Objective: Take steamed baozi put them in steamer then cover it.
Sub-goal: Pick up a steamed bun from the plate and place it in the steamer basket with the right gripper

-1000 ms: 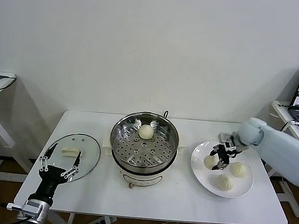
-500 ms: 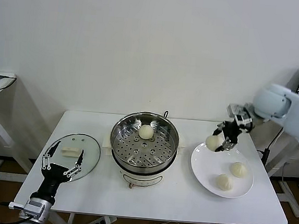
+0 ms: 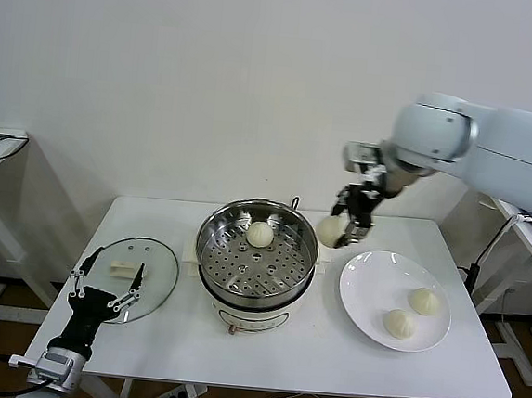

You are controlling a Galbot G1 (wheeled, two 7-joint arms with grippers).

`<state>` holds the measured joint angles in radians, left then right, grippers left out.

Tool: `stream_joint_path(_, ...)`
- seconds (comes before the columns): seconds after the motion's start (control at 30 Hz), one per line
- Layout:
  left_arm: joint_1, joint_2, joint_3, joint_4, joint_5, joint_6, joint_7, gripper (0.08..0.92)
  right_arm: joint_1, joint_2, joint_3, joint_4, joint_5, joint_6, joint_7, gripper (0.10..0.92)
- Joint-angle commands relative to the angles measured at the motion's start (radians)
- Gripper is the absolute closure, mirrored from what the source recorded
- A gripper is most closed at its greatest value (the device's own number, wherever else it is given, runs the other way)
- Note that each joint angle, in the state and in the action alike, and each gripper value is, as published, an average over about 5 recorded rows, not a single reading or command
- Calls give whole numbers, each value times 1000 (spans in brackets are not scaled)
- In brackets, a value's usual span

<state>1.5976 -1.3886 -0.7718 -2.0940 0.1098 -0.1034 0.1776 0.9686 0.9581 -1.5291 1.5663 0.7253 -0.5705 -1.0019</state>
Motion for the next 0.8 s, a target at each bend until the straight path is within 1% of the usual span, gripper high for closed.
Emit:
stream_joint_path(0.03, 0, 3, -33, 7, -11, -3, 4, 177, -86, 233, 57, -65, 62, -76, 37, 372)
stream_joint_path(0.17, 1, 2, -50, 5, -17, -2, 7, 177, -172, 321, 94, -141, 32, -82, 45, 372)
stream_joint_path(0.4, 5, 1, -74, -2, -26, 0, 9, 177, -293, 420, 138, -310, -50, -65, 29, 372)
stream_joint_path(0.6, 6, 0, -85, 0, -27, 0, 11, 177, -378, 466, 162, -431, -130, -35, 5, 372)
stream_joint_path(0.8, 1, -1, -84, 10, -28, 0, 12, 177, -433, 493, 193, -502, -182, -15, -8, 372)
